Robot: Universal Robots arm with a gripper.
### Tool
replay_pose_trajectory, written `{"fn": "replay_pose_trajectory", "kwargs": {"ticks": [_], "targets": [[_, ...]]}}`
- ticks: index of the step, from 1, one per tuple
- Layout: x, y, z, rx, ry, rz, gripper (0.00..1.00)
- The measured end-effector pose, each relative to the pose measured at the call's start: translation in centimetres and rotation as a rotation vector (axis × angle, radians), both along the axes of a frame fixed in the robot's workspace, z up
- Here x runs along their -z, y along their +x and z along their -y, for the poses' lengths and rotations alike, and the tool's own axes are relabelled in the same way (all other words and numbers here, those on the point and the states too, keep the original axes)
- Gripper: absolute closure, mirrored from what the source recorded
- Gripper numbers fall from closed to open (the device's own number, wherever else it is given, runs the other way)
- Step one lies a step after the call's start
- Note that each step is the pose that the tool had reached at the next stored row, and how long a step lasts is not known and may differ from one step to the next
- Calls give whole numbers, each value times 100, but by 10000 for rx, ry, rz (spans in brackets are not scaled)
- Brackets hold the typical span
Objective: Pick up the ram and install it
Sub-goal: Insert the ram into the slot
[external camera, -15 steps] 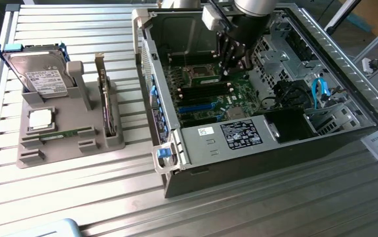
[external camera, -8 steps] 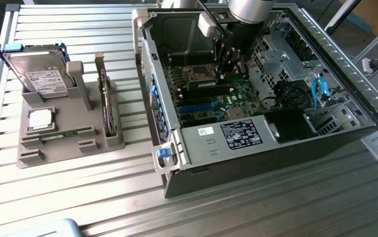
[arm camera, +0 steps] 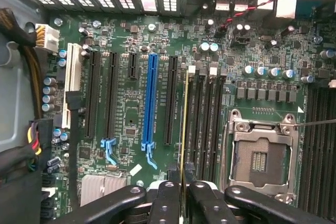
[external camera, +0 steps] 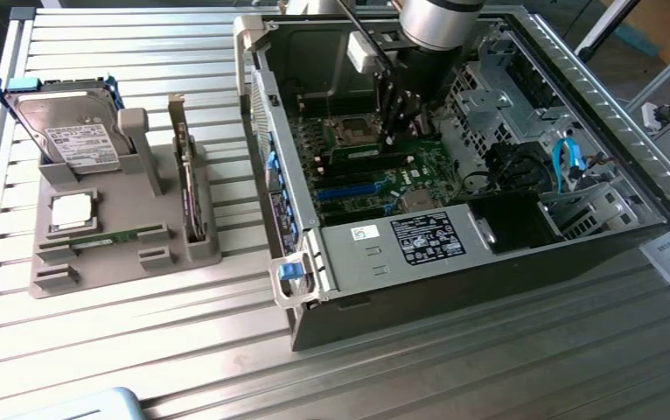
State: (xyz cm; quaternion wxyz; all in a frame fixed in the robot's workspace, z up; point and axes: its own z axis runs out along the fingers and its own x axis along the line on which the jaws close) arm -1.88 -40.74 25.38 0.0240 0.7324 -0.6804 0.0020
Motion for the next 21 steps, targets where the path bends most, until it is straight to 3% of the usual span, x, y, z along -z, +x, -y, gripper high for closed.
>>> {"fn": "replay_pose_trajectory", "kwargs": {"ticks": [13, 21], "targets": [[192, -22, -30, 1, 29, 0, 86], [202, -10, -40, 1, 31, 1, 86]]}}
